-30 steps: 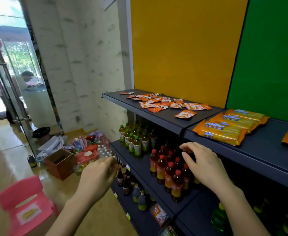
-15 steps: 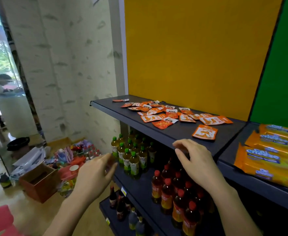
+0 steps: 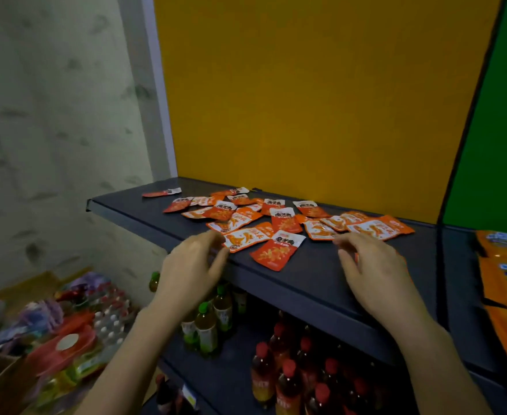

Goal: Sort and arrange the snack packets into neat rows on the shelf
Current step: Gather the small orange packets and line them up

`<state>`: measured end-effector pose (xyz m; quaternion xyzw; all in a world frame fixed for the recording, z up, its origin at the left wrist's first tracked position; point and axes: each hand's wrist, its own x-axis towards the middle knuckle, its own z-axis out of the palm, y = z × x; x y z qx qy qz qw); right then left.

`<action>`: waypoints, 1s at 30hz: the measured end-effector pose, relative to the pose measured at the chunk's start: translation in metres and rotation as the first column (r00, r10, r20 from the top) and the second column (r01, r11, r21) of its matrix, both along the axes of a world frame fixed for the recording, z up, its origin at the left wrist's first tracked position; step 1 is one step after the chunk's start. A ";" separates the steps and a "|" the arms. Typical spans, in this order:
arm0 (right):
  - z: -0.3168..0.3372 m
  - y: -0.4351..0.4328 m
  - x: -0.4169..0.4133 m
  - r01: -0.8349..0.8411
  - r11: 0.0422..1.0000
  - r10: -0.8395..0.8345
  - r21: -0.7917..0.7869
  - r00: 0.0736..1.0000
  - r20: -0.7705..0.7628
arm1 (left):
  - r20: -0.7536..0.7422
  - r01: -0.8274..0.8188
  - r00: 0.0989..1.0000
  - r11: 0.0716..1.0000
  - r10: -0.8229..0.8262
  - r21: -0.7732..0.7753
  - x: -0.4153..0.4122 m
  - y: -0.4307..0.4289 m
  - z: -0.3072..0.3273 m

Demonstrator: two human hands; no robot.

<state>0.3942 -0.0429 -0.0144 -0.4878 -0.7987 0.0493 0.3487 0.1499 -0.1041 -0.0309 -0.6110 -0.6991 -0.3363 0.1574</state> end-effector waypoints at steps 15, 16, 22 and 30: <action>0.001 0.027 -0.008 0.577 0.787 -0.508 -0.219 0.807 0.302 | 0.005 0.196 0.976 0.869 -0.218 -0.455 -0.038 0.134 0.008; 0.001 0.027 -0.009 0.599 0.768 -0.524 -0.226 0.791 0.318 | 0.038 0.214 0.974 0.857 -0.222 -0.468 -0.040 0.136 0.009; 0.007 0.036 -0.009 0.637 0.642 -0.610 -0.426 0.761 0.220 | 0.162 0.268 0.963 0.802 -0.215 -0.533 -0.049 0.143 0.018; 0.015 0.036 -0.009 0.557 0.684 -0.646 -0.471 0.762 -0.037 | 0.357 0.347 0.897 0.915 -0.260 -0.206 -0.060 0.130 0.035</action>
